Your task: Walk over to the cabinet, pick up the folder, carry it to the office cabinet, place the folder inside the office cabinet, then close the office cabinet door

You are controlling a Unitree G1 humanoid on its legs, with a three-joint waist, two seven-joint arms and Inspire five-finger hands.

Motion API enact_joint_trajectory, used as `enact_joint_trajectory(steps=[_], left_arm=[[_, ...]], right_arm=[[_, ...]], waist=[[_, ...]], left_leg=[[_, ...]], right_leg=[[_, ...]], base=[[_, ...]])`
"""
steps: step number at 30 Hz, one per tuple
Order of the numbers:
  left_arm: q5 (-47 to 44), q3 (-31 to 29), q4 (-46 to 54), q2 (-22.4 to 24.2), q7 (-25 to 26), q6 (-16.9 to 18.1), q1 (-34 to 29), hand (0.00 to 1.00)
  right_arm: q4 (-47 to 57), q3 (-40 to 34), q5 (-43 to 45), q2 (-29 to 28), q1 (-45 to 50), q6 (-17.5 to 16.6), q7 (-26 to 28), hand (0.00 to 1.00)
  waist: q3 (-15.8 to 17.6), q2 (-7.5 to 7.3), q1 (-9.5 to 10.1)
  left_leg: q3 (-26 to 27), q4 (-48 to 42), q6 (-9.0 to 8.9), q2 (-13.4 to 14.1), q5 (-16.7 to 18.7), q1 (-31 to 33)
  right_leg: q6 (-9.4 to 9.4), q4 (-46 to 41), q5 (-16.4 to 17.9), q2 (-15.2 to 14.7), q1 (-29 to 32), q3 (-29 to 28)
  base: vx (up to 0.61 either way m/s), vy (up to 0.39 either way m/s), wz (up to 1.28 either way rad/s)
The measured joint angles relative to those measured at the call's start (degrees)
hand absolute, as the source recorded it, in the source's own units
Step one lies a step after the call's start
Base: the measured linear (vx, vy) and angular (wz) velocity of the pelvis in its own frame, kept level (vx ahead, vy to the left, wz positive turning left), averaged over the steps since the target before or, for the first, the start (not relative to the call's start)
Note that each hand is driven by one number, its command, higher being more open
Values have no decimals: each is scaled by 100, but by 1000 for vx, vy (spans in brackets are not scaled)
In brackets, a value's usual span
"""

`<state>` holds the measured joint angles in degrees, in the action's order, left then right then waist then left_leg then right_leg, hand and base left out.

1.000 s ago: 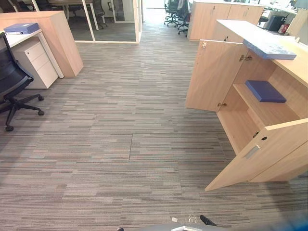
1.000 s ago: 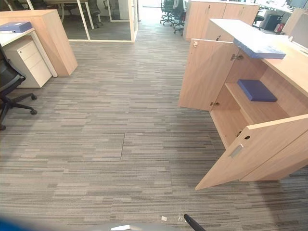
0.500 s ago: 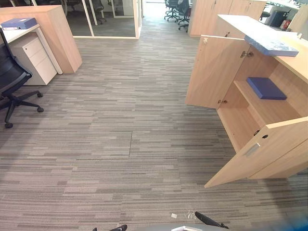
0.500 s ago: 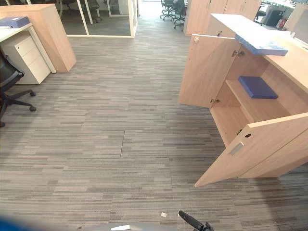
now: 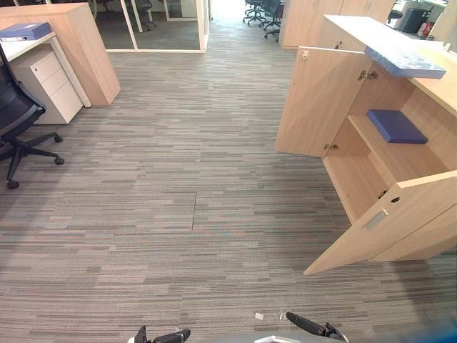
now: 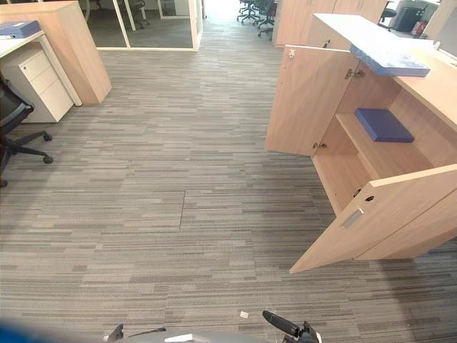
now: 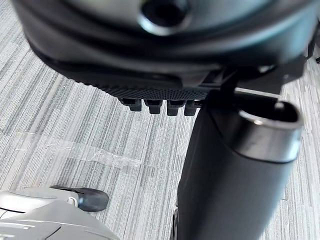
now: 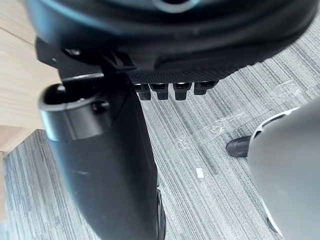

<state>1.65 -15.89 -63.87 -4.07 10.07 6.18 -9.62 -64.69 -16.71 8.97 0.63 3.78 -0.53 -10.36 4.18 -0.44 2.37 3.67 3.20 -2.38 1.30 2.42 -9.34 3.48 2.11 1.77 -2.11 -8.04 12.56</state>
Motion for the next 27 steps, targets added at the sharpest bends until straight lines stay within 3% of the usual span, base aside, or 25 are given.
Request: enact_joint_trajectory(steps=[10, 14, 16, 17, 18, 19, 23, 25, 27], left_arm=[[-373, 75, -62, -12, -373, -51, -8, 100], [-657, -209, -43, 117, -439, -60, 51, 100], [-876, -566, 57, 228, -503, -41, 113, 100], [-1011, -789, 172, 305, -513, -43, 127, 100], [-1253, -802, 188, 334, -539, -24, 150, 100], [-1325, -799, 186, 336, -553, -6, 164, 100], [-1514, -681, 183, 270, -548, 69, 263, 100], [-1569, -571, 177, 238, -479, 107, 333, 100], [-1623, -528, 175, 243, -333, 125, 332, 100]], right_arm=[[-3, 13, -218, 75, -76, 72, 199, 100], [0, 12, -216, 158, -185, 76, 265, 100], [38, 38, -216, 164, -193, 80, 263, 100], [52, 105, -212, 198, -222, 111, 268, 100], [15, 179, -211, 221, -253, 128, 257, 100], [-21, 192, -211, 225, -276, 131, 256, 100], [-172, 218, -204, 292, -348, 195, 256, 100], [-289, 240, -205, 362, -417, 241, 249, 100], [-373, 264, -207, 424, -507, 291, 200, 100]], waist=[[106, 84, 1], [336, 226, 16], [451, 226, 36], [499, 241, 67], [515, 228, 79], [516, 219, 92], [524, 191, 122], [534, 201, 118], [537, 245, 124]], left_leg=[[80, -218, 42, 40, 101, 96], [76, -2065, -95, 350, 1012, 893], [74, -3382, -206, 484, 1117, 1415], [66, -4439, -222, 591, 981, 1871], [49, -4977, -243, 622, 1125, 2234], [54, -4973, -218, 623, 1185, 2339], [-186, -3758, -211, 642, 1101, 2959], [-499, -2812, -285, 682, 743, 3124], [-631, -1644, -375, 876, 235, 3095]], right_leg=[[-159, 70, -105, 48, 19, -100], [-363, -246, 141, 226, 142, -148], [-424, -354, 262, 259, 57, -161], [-483, -369, 307, 289, -66, -215], [-480, -428, 384, 254, -135, -293], [-464, -471, 424, 214, -143, -333], [-169, -523, 674, -287, -233, -620], [94, -565, 870, -593, -305, -697], [512, -585, 1205, -1006, -546, -810]], base=[[-39, -15, -6], [-27, -23, -7], [-31, -6, -5], [30, 8, -16], [65, 23, -22], [106, 62, -33], [257, 210, -34], [369, 347, -25], [452, 474, -36]])
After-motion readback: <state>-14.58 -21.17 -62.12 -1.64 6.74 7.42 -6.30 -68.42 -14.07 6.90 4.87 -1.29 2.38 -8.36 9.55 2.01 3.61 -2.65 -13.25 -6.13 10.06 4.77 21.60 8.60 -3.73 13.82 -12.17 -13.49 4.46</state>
